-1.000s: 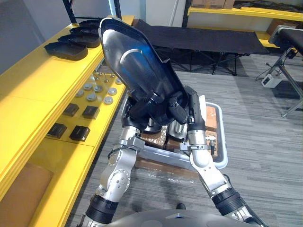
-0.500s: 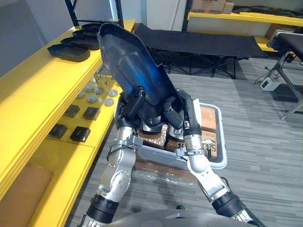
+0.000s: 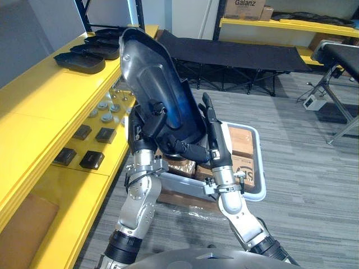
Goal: Walk over and take three plastic housings, then place them on the shelf
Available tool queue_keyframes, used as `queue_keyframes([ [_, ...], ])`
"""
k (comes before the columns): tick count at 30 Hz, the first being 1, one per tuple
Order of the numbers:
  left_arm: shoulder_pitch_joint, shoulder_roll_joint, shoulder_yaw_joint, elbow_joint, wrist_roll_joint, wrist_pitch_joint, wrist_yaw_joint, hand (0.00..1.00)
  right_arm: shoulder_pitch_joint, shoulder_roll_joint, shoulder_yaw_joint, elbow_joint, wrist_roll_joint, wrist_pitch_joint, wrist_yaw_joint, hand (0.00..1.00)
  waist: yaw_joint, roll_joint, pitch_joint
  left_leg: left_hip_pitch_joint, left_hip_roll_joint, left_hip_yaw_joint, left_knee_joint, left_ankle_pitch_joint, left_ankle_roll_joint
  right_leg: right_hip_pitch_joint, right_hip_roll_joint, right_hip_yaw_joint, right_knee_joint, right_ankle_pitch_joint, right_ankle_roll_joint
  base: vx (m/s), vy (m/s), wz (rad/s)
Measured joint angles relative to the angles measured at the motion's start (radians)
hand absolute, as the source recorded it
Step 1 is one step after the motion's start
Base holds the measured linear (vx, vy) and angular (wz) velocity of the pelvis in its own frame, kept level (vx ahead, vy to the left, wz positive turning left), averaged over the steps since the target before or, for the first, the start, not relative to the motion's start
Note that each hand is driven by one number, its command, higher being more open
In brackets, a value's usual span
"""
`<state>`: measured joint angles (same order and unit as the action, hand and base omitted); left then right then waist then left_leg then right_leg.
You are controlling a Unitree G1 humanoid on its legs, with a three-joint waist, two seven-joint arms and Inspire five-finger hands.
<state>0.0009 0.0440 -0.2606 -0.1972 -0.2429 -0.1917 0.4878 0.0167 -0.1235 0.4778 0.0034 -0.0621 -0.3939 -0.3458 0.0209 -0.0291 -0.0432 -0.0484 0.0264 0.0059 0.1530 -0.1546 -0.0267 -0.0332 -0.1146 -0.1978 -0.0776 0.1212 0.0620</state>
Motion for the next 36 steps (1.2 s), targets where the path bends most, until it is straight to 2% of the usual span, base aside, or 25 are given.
queue_keyframes([
  [1,0.002,-0.001,0.010,0.000,0.040,0.000,0.017,0.00,0.005,0.005,-0.004,-0.001,0.043,0.000,0.027,1.00,0.000,0.000,0.000,0.003,0.000,0.001,-0.001,0.000,0.000,0.003,0.000,0.001,0.000,0.000,0.000,0.00,0.000,0.00],
  [3,0.002,-0.008,0.060,-0.002,0.169,0.000,0.074,0.00,0.010,0.009,-0.025,-0.007,0.217,0.016,0.157,1.00,-0.001,0.000,0.000,0.003,0.000,0.001,-0.001,0.000,0.000,0.003,0.000,0.002,0.000,0.000,0.000,0.00,0.000,0.00],
  [4,0.003,-0.010,0.074,-0.002,0.194,0.000,0.085,0.00,0.010,0.009,-0.032,-0.007,0.263,0.020,0.189,1.00,0.000,0.000,0.000,0.004,0.000,0.001,0.000,0.000,0.000,0.003,0.001,0.003,0.000,0.000,0.000,0.00,0.000,0.00],
  [5,0.007,-0.010,0.099,-0.003,0.254,0.000,0.115,0.00,0.013,0.009,-0.049,-0.016,0.375,0.039,0.260,1.00,0.000,0.000,0.000,0.004,0.000,0.002,0.000,0.000,0.000,0.003,0.001,0.003,0.000,0.000,0.000,0.00,0.000,0.00],
  [6,0.008,-0.010,0.110,-0.003,0.274,0.000,0.127,0.00,0.017,0.009,-0.059,-0.025,0.416,0.049,0.287,1.00,0.000,0.000,0.000,0.004,0.000,0.002,0.000,0.000,0.000,0.003,0.002,0.004,0.000,0.000,0.000,0.00,0.000,0.00],
  [7,0.011,-0.010,0.137,-0.003,0.332,0.000,0.164,0.00,0.034,0.009,-0.094,-0.064,0.517,0.084,0.363,1.00,0.002,0.000,0.000,0.004,0.001,0.002,0.000,0.000,0.000,0.003,0.002,0.004,0.000,0.000,0.000,0.00,0.000,0.00],
  [12,0.012,-0.024,0.199,-0.004,0.382,0.000,0.224,0.00,0.058,0.007,-0.190,-0.115,0.672,0.130,0.510,1.00,-0.003,-0.001,0.001,0.006,0.001,0.016,0.000,-0.001,-0.001,0.003,0.002,0.012,0.000,0.000,0.000,0.00,0.004,-0.03],
  [15,0.020,-0.030,0.221,-0.004,0.413,-0.006,0.226,0.00,0.092,0.008,-0.277,-0.138,0.753,0.170,0.592,1.00,-0.005,-0.003,0.002,0.008,0.003,0.023,0.000,-0.003,-0.002,0.002,0.002,0.015,0.000,0.000,0.000,0.00,0.002,-0.02],
  [19,0.063,-0.031,0.243,-0.004,0.408,-0.012,0.206,0.00,0.149,0.015,-0.345,-0.137,0.791,0.210,0.623,1.00,-0.018,-0.005,0.004,0.014,0.013,0.043,-0.005,-0.012,-0.003,0.001,0.006,0.035,0.000,-0.001,0.000,-0.01,0.001,-0.15],
  [22,0.133,-0.037,0.246,-0.004,0.353,-0.065,0.154,0.00,0.210,0.050,-0.438,-0.132,0.769,0.215,0.599,1.00,-0.027,-0.008,0.011,0.023,0.019,0.066,-0.002,-0.023,-0.006,-0.002,0.012,0.058,0.000,-0.002,-0.001,0.00,0.006,-0.22],
  [27,0.177,-0.057,0.256,-0.004,0.302,-0.081,0.124,0.00,0.214,0.054,-0.492,-0.094,0.676,0.215,0.559,1.00,-0.032,-0.008,0.019,0.023,0.020,0.071,-0.002,-0.026,-0.008,-0.008,0.012,0.069,0.000,-0.002,-0.001,0.00,0.010,-0.08],
  [31,0.230,-0.078,0.284,-0.005,0.283,-0.093,0.108,0.00,0.198,0.081,-0.473,-0.068,0.658,0.227,0.538,1.00,-0.017,0.001,0.042,0.013,0.016,0.023,-0.003,-0.023,-0.007,0.006,0.006,0.023,0.000,-0.006,-0.001,0.00,-0.005,0.30],
  [34,0.277,-0.083,0.308,-0.047,0.273,-0.091,0.067,0.00,0.132,0.090,-0.438,0.001,0.619,0.233,0.493,1.00,0.015,-0.006,0.052,-0.006,0.008,-0.040,-0.002,-0.011,-0.007,0.019,-0.001,-0.037,0.000,-0.013,0.001,-0.01,-0.018,0.67],
  [35,0.308,-0.085,0.322,-0.102,0.248,-0.089,0.039,0.00,0.094,0.083,-0.408,0.034,0.587,0.235,0.473,1.00,0.043,-0.012,0.057,-0.017,-0.003,-0.075,-0.003,0.003,-0.007,0.022,-0.004,-0.072,0.000,-0.014,0.001,-0.01,-0.008,0.65],
  [36,0.323,-0.088,0.329,-0.122,0.242,-0.089,0.027,0.00,0.082,0.079,-0.395,0.041,0.574,0.235,0.464,1.00,0.055,-0.013,0.061,-0.018,-0.006,-0.091,-0.006,0.008,-0.007,0.026,-0.004,-0.083,0.000,-0.014,0.001,0.00,-0.024,0.79],
])
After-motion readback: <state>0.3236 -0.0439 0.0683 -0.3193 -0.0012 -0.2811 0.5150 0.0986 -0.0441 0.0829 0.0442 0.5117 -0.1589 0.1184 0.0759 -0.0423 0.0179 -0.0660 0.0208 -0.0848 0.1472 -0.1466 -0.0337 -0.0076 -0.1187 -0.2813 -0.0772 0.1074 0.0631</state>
